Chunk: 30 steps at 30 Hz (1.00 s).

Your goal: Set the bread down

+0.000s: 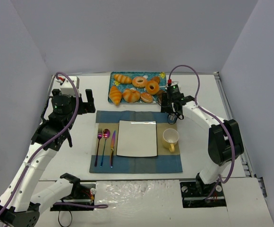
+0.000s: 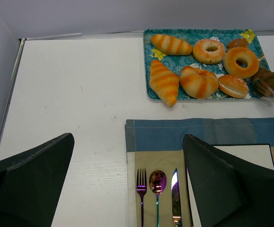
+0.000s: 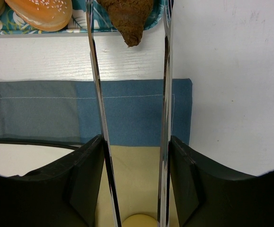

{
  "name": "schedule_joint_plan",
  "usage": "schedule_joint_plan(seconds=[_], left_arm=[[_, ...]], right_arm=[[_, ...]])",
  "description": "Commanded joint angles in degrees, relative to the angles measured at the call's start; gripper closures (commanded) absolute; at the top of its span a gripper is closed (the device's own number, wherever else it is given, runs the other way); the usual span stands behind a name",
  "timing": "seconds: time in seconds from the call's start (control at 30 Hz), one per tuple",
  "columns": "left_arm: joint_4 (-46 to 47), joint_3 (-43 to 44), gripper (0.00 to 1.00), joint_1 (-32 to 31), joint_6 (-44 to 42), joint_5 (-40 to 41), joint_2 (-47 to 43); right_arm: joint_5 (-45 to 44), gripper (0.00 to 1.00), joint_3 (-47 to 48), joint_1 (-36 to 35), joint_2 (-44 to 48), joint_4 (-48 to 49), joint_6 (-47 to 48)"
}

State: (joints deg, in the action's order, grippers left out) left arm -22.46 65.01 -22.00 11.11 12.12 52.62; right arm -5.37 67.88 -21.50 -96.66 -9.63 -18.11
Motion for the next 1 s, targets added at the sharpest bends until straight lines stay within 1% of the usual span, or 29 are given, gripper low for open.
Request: schedule_joint_plan(seconds=[0.0, 0.97], left_arm=[[3.8, 1.1, 0.03, 0.2, -0.5, 0.4, -0.1], [3.7, 1.1, 0.03, 0.3, -0.6, 0.5, 0.0]], right_arm=[[-3.6, 0.50, 1.4, -0.6, 2.3, 1.3, 0.1], [-4.9, 0.49, 3.8, -0.8, 3.4, -0.5, 1.0]])
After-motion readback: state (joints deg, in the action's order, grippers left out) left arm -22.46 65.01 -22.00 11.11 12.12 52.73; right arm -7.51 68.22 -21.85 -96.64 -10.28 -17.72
